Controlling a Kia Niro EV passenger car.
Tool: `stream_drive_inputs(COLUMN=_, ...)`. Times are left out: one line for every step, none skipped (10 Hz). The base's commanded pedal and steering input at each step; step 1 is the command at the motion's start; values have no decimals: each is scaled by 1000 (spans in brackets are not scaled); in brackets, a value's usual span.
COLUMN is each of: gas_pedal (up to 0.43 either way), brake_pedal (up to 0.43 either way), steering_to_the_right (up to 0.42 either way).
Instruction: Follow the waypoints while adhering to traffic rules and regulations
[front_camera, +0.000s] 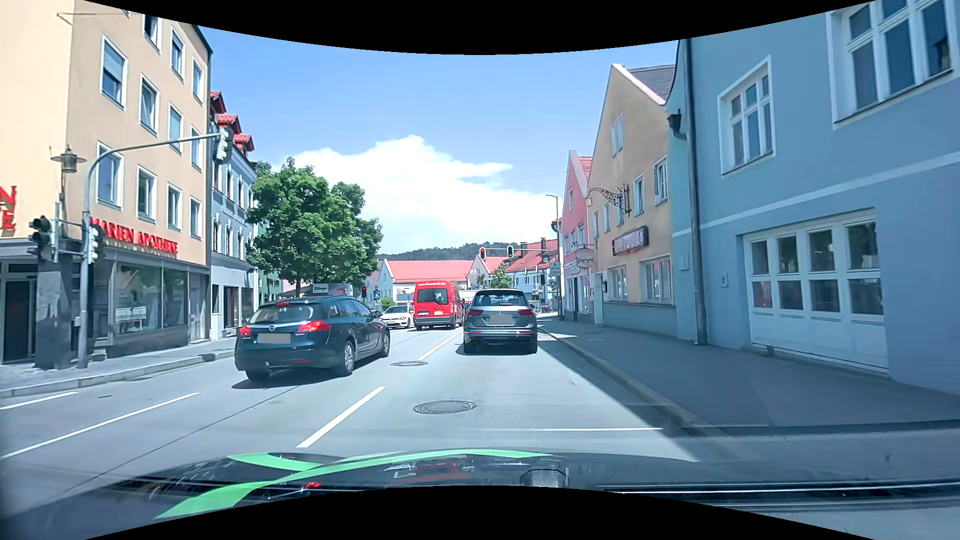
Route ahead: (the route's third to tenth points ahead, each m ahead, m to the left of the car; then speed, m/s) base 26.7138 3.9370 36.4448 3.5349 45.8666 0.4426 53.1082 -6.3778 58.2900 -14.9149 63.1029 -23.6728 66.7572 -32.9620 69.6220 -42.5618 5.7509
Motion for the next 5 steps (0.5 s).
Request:
stream_drive_inputs(gas_pedal=0, brake_pedal=134, steering_to_the_right=-6)
stream_drive_inputs(gas_pedal=0, brake_pedal=165, steering_to_the_right=-6)
stream_drive_inputs(gas_pedal=0, brake_pedal=201, steering_to_the_right=-6)
stream_drive_inputs(gas_pedal=0, brake_pedal=189, steering_to_the_right=-6)
stream_drive_inputs(gas_pedal=0, brake_pedal=165, steering_to_the_right=-6)
